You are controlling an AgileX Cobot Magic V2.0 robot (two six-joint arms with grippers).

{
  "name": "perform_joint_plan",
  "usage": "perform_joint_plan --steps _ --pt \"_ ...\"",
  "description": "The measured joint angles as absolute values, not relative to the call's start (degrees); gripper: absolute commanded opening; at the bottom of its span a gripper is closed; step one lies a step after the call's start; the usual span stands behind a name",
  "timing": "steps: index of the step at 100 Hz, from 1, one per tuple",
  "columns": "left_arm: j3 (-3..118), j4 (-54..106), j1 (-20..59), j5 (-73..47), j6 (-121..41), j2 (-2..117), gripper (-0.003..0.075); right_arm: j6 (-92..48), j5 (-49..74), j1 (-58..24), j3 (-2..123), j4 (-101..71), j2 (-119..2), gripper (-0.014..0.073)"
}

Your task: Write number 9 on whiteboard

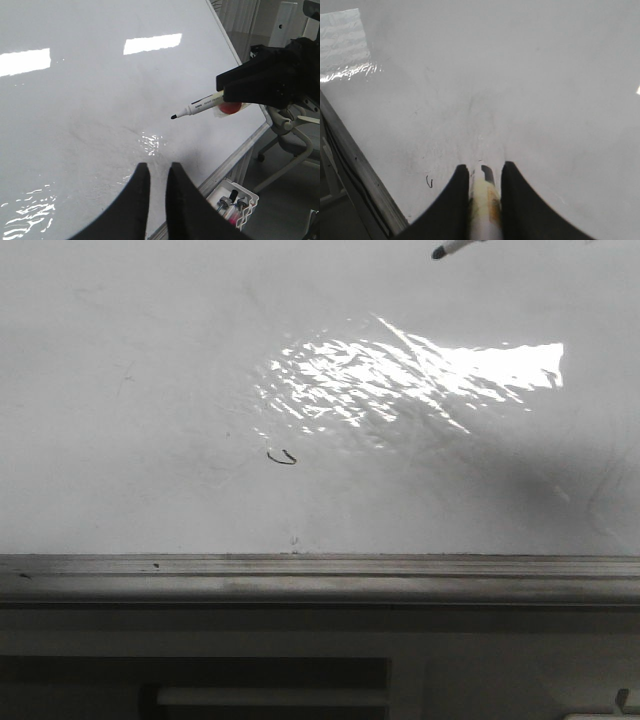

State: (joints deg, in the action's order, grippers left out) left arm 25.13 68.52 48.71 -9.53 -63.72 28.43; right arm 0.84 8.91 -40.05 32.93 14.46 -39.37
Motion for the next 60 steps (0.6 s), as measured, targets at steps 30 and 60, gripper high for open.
perform_joint_plan --steps 30,60 --pt "25.1 68.5 48.7 -9.7 -63.7 28.4 -0.0020 0.8 14.5 -39.8 39.9 16.2 -47.6 -0.0040" --pt "25.1 68.5 48.7 -9.8 -63.7 28.4 -0.0020 0.9 17.2 -37.4 40.4 17.6 -49.9 -0.0040"
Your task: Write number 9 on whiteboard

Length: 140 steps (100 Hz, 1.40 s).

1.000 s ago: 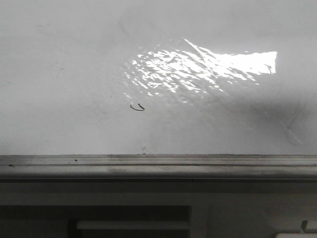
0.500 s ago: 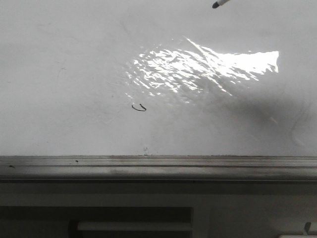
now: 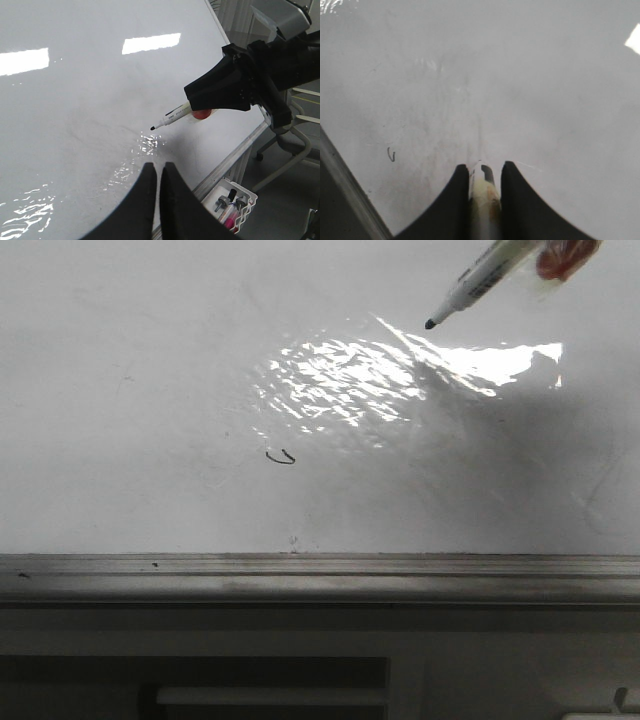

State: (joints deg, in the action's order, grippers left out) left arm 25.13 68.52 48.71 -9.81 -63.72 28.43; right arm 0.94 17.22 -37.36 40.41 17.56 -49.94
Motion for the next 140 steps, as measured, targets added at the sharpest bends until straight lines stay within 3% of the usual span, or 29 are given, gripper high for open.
perform_joint_plan --steps 23,66,140 --pt "25.1 68.5 48.7 -9.8 -63.7 28.4 -0.0020 1.5 17.0 -33.0 40.4 17.7 -50.2 -0.0040" --pt "24.6 68.5 48.7 -9.8 -63.7 28.4 -0.0020 2.3 13.8 -32.8 41.0 15.2 -54.1 -0.0041" --pt "24.5 68.5 48.7 -9.7 -63.7 28.4 -0.0020 6.1 23.9 -33.1 44.6 18.7 -54.1 -0.0041"
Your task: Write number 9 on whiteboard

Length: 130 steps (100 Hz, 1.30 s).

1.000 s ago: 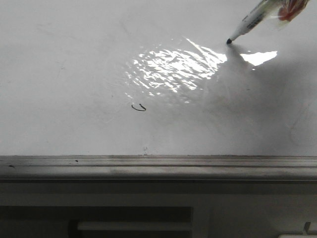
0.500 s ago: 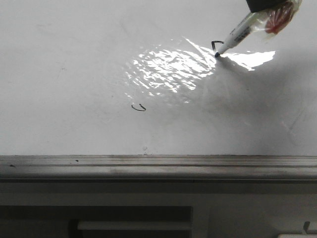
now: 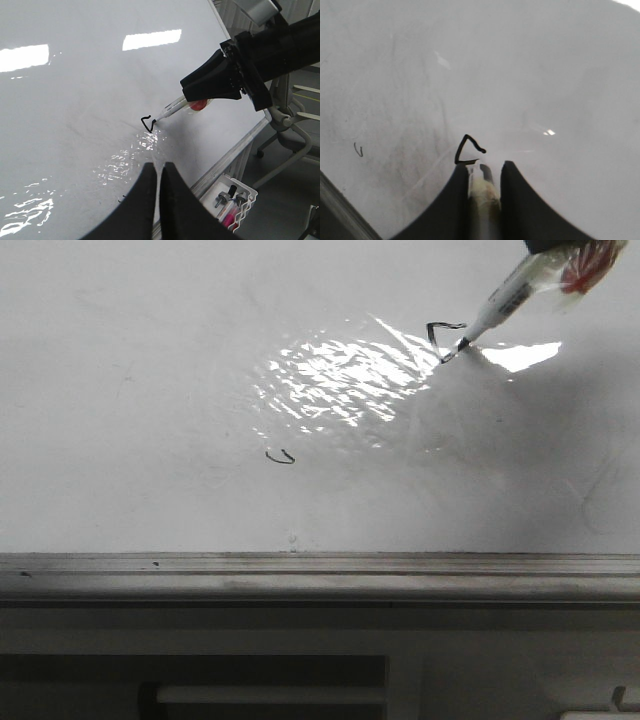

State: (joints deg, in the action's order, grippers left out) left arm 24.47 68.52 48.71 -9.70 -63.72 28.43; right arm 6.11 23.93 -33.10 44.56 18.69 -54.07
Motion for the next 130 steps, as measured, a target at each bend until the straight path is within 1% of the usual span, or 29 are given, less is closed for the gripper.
perform_joint_plan --steps 44,61,80,93,122,130 --pt "24.5 68.5 48.7 -9.7 -63.7 28.4 -0.0020 7.9 25.1 -32.9 45.3 19.8 -54.1 -0.0041" --pt "24.5 68.5 48.7 -9.7 -63.7 28.4 -0.0020 8.0 30.0 -32.7 44.7 15.3 -53.8 -0.0041" --pt "24.5 68.5 48.7 -9.7 -63.7 28.4 -0.0020 8.0 34.3 -37.4 38.4 9.1 -53.7 -0.0041" --pt "24.5 68.5 48.7 -9.7 -63.7 28.4 -0.0020 8.5 32.9 -40.4 36.0 11.4 -53.3 -0.0041" --pt "24.5 68.5 48.7 -9.8 -63.7 28.4 -0.0020 8.9 31.6 -40.9 36.1 12.7 -53.0 -0.0041" --pt "24.5 68.5 48.7 -9.9 -63.7 28.4 -0.0020 8.9 33.0 -41.4 37.5 12.7 -52.6 -0.0041"
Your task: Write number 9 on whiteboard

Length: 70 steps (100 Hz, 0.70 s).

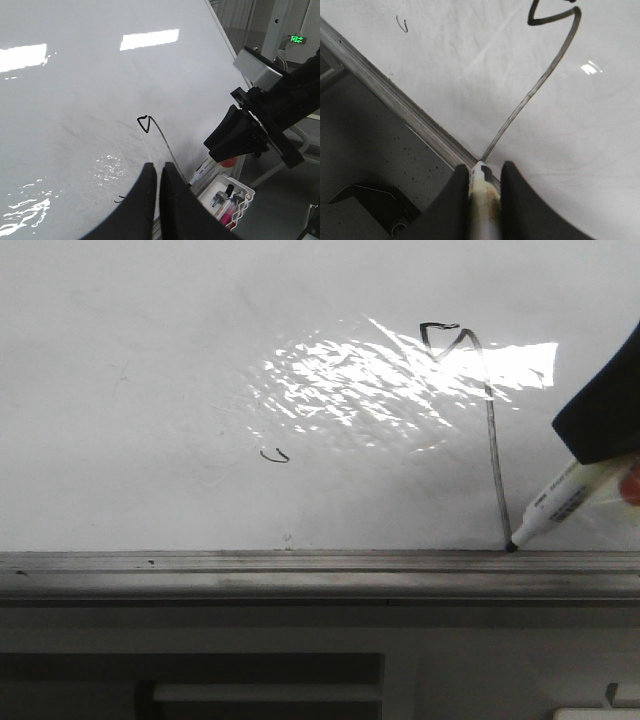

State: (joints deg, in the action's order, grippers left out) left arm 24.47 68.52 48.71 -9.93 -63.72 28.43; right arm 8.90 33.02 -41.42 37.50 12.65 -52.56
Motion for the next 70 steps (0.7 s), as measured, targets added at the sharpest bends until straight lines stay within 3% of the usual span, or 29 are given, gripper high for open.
perform_joint_plan --steps 21,48,70 --pt "24.3 68.5 48.7 -11.0 -63.7 28.4 -0.0003 8.5 34.5 -45.4 46.6 12.5 -49.6 -0.0041" --pt "25.3 65.4 48.7 -15.9 -63.7 35.3 0.0288 3.8 37.0 -51.6 50.9 12.5 -49.6 -0.0045" --pt "30.2 64.2 48.7 -22.3 -71.7 48.6 0.0296 -5.5 38.6 -56.2 51.0 11.3 -54.5 -0.0069"
